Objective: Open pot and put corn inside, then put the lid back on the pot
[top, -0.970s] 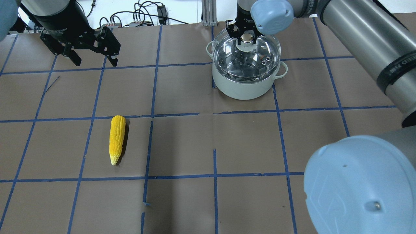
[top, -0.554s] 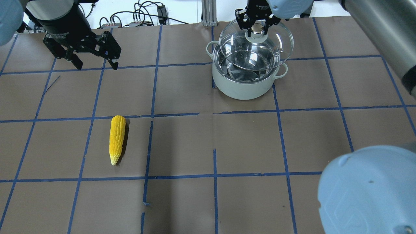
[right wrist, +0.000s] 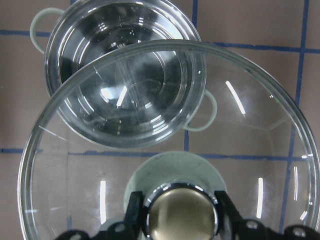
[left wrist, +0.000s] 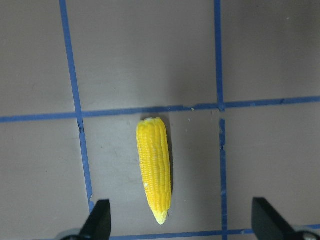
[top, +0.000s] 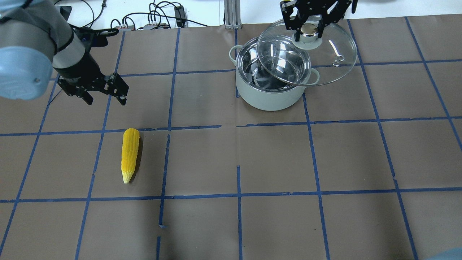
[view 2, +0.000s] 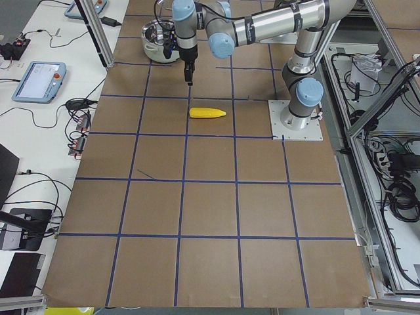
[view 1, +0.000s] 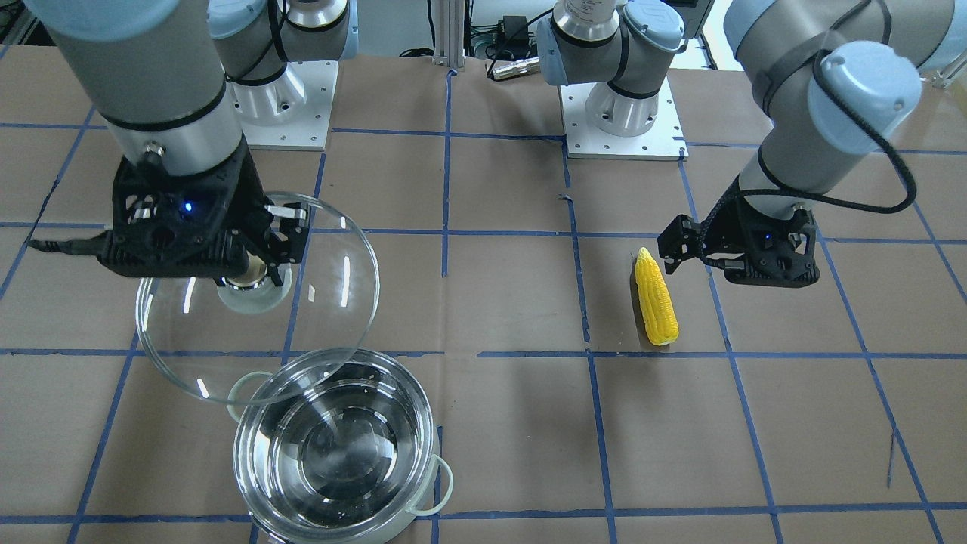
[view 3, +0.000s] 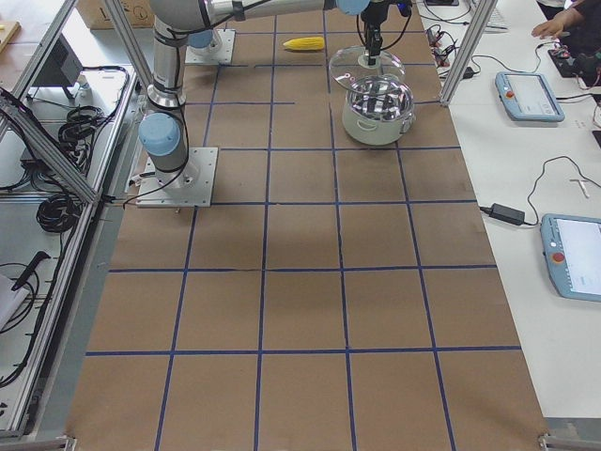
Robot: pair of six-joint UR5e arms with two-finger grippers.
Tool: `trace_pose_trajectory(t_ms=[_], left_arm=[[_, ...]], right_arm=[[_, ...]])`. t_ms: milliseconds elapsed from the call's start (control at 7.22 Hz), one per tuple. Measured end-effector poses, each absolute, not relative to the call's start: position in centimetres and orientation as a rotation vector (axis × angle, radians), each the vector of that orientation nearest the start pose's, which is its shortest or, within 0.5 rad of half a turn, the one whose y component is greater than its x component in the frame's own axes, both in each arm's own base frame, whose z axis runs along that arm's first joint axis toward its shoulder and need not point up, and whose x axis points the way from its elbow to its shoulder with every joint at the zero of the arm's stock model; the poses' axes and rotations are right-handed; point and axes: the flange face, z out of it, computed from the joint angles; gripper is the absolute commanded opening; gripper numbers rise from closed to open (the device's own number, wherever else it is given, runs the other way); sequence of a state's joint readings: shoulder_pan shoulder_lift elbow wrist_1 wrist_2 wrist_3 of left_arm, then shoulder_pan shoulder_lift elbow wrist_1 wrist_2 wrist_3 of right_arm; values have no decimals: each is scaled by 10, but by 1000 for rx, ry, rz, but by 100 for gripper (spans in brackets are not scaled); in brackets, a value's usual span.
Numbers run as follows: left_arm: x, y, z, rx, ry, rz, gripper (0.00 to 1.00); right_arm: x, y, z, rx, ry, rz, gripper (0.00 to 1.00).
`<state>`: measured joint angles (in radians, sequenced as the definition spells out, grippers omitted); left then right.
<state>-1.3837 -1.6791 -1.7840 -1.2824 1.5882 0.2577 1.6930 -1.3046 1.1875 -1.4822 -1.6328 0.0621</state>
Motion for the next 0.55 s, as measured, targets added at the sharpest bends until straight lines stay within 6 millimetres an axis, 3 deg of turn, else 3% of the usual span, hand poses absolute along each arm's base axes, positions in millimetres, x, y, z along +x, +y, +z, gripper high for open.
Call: trace_pose_trajectory(t_ms=[277,416,554], left_arm=[[-28,-523,267,132,3128,37,100],[-28,-519,236,135,3130,72,100],[-26,-515,220,145,3132,103,99]], right_arm=[[187,-534,512,-88,3191,-19,10],[173,-516,503,-67,3187,-41,10],[162,-504,498,-47,3186,-48,10]])
